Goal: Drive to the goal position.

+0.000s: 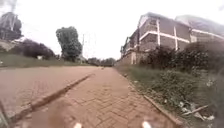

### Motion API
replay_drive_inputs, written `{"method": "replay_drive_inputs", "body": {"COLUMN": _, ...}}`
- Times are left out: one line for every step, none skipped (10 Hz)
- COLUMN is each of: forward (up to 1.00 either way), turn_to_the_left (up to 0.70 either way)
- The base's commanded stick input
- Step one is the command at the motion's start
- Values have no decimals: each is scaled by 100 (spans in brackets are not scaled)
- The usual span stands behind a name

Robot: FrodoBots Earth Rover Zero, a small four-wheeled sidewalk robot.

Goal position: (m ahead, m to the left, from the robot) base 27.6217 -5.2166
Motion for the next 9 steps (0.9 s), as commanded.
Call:
{"method": "replay_drive_inputs", "body": {"forward": 50, "turn_to_the_left": 0}}
{"method": "replay_drive_inputs", "body": {"forward": 50, "turn_to_the_left": 0}}
{"method": "replay_drive_inputs", "body": {"forward": 50, "turn_to_the_left": 0}}
{"method": "replay_drive_inputs", "body": {"forward": 50, "turn_to_the_left": 0}}
{"method": "replay_drive_inputs", "body": {"forward": 50, "turn_to_the_left": 0}}
{"method": "replay_drive_inputs", "body": {"forward": 50, "turn_to_the_left": 0}}
{"method": "replay_drive_inputs", "body": {"forward": 50, "turn_to_the_left": 0}}
{"method": "replay_drive_inputs", "body": {"forward": 50, "turn_to_the_left": 0}}
{"method": "replay_drive_inputs", "body": {"forward": 50, "turn_to_the_left": 0}}
